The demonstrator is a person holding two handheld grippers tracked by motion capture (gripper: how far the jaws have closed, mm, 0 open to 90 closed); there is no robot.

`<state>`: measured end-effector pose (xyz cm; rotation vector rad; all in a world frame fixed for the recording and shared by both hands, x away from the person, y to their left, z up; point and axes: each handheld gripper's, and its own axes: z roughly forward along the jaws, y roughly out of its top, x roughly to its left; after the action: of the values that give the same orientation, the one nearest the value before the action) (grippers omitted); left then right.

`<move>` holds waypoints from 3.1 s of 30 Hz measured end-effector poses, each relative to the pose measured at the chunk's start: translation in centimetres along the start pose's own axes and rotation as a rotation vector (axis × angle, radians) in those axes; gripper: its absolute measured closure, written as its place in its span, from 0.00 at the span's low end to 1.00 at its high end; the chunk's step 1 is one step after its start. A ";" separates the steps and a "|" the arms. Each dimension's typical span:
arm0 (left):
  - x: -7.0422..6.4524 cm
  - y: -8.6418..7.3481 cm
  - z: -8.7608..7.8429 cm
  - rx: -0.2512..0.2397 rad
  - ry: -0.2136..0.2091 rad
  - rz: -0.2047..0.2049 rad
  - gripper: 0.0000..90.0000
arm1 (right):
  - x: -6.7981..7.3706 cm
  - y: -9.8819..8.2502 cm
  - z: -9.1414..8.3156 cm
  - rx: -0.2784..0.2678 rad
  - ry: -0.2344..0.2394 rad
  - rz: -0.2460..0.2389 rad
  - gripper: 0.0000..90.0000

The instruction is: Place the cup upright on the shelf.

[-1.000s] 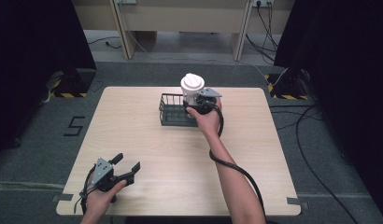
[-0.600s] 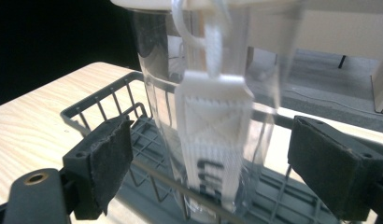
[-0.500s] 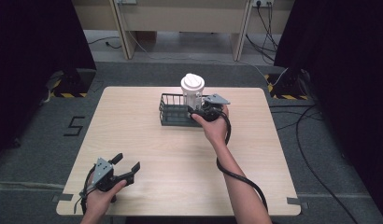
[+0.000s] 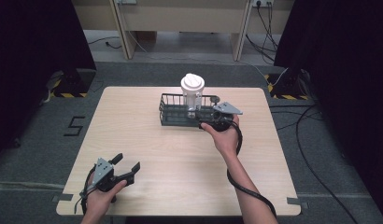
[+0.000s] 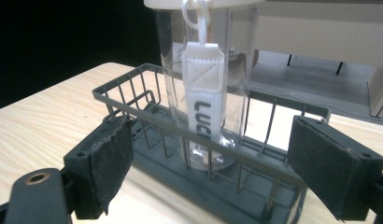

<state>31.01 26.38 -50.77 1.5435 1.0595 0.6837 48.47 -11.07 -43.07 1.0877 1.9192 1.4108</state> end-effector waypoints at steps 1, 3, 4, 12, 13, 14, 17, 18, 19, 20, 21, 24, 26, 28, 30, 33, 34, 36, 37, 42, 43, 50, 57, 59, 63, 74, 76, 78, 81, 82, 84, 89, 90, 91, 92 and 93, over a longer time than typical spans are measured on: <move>0.0 0.0 0.0 0.001 0.000 0.002 0.19 | 0.0 -0.1 -0.3 0.000 -0.001 0.000 0.17; 0.0 0.0 0.0 0.001 0.000 0.004 0.19 | 0.0 -0.4 -0.7 0.000 0.001 0.005 0.17; 0.0 0.0 -0.1 0.000 0.001 0.004 0.19 | 0.1 -0.5 -0.9 0.002 0.002 0.002 0.17; 0.0 0.0 -0.1 0.002 0.002 0.002 0.19 | 0.1 -2.1 -2.7 0.016 0.003 -0.003 0.17; 0.0 0.0 -0.1 0.002 0.002 0.002 0.19 | 0.0 -2.3 -2.9 0.016 0.003 -0.006 0.17; 0.0 -0.1 -0.1 0.002 0.002 0.002 0.19 | 0.0 -2.5 -3.2 0.017 0.001 -0.005 0.17; -0.1 -0.1 -0.1 0.003 0.003 0.003 0.19 | -0.2 -3.1 -3.9 0.023 -0.004 -0.001 0.17; -0.1 -0.1 -0.1 0.005 0.003 0.004 0.19 | -0.3 -3.3 -4.2 0.024 -0.007 0.000 0.17; -0.1 -0.1 -0.1 0.005 0.002 0.005 0.19 | -0.4 -3.5 -4.5 0.026 -0.008 -0.001 0.17; -0.1 -0.1 -0.1 0.004 0.002 0.003 0.19 | -0.5 -3.7 -4.8 0.025 -0.009 -0.004 0.17; -0.1 -0.1 -0.1 0.005 0.002 0.004 0.19 | -0.5 -4.0 -5.0 0.027 -0.011 0.001 0.17; -0.1 -0.1 0.0 0.006 0.002 0.005 0.19 | -0.7 -4.7 -5.8 0.034 -0.014 0.001 0.17; -0.2 -0.1 0.0 0.007 0.002 0.006 0.19 | -0.7 -5.2 -6.3 0.037 -0.018 0.000 0.17; -0.2 -0.1 0.0 0.008 0.002 0.007 0.19 | -0.8 -5.6 -6.8 0.041 -0.017 0.004 0.17; -0.1 -0.1 0.0 0.009 0.004 0.006 0.19 | -0.9 -6.0 -7.2 0.041 -0.018 0.007 0.17; -0.1 -0.1 0.0 0.009 0.005 0.006 0.19 | -0.9 -6.5 -7.9 0.041 -0.023 0.003 0.17; -0.1 -0.1 0.0 0.009 0.005 0.006 0.19 | -1.0 -6.7 -8.1 0.042 -0.024 0.003 0.18; -0.1 -0.1 -0.1 0.009 0.005 0.006 0.19 | -1.0 -7.1 -8.5 0.045 -0.028 -0.001 0.18; -0.1 -0.1 -0.1 0.009 0.005 0.007 0.19 | -1.0 -7.3 -8.7 0.046 -0.029 -0.001 0.18; -0.1 -0.2 -0.1 0.009 0.007 0.007 0.19 | -1.1 -8.4 -9.5 0.054 -0.036 -0.002 0.18; -0.1 -0.2 -0.1 0.010 0.007 0.007 0.19 | -1.1 -8.5 -9.6 0.057 -0.038 -0.001 0.18; -0.1 -0.2 -0.1 0.010 0.008 0.008 0.19 | -1.4 -9.4 -10.7 0.057 -0.049 -0.010 0.18; -0.2 -0.2 -0.1 0.011 0.007 0.009 0.19 | -1.9 -10.1 -11.8 0.062 -0.064 -0.003 0.18; -0.2 -0.2 -0.1 0.011 0.008 0.009 0.19 | -2.1 -10.4 -12.2 0.066 -0.070 0.006 0.18; -0.2 -0.2 -0.1 0.012 0.009 0.010 0.19 | -2.5 -10.9 -13.0 0.063 -0.083 0.013 0.18; -0.2 -0.2 -0.1 0.014 0.010 0.012 0.19 | -3.4 -12.2 -15.1 0.063 -0.116 0.029 0.18; -0.2 -0.2 -0.1 0.014 0.010 0.012 0.19 | -3.6 -12.4 -15.4 0.060 -0.122 0.032 0.18; -0.2 -0.2 -0.1 0.014 0.010 0.013 0.19 | -3.6 -12.7 -15.6 0.059 -0.124 0.039 0.18; -0.3 -0.2 -0.1 0.014 0.009 0.013 0.19 | -3.8 -13.0 -15.9 0.060 -0.127 0.042 0.18; -0.3 -0.2 -0.1 0.014 0.010 0.013 0.19 | -3.8 -13.1 -16.0 0.060 -0.130 0.045 0.18; -0.3 -0.2 -0.1 0.014 0.010 0.013 0.19 | -3.9 -13.3 -16.1 0.058 -0.133 0.049 0.18; -0.2 -0.2 -0.1 0.016 0.010 0.015 0.19 | -4.0 -13.4 -16.3 0.043 -0.141 0.046 0.18; -0.2 -0.2 -0.1 0.014 0.010 0.013 0.19 | -4.0 -13.4 -16.3 0.040 -0.143 0.043 0.18; -0.2 -0.2 -0.1 0.014 0.010 0.013 0.19 | -4.0 -13.3 -16.3 0.038 -0.142 0.044 0.18; -0.2 -0.2 -0.1 0.014 0.010 0.013 0.19 | -4.0 -13.3 -16.3 0.036 -0.140 0.053 0.18; -0.2 -0.2 0.0 0.013 0.010 0.013 0.19 | -3.9 -13.3 -16.3 0.032 -0.138 0.056 0.18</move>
<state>30.82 26.20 -50.94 1.5615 1.0640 0.6955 33.87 -24.82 -50.50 1.2299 1.8325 1.3027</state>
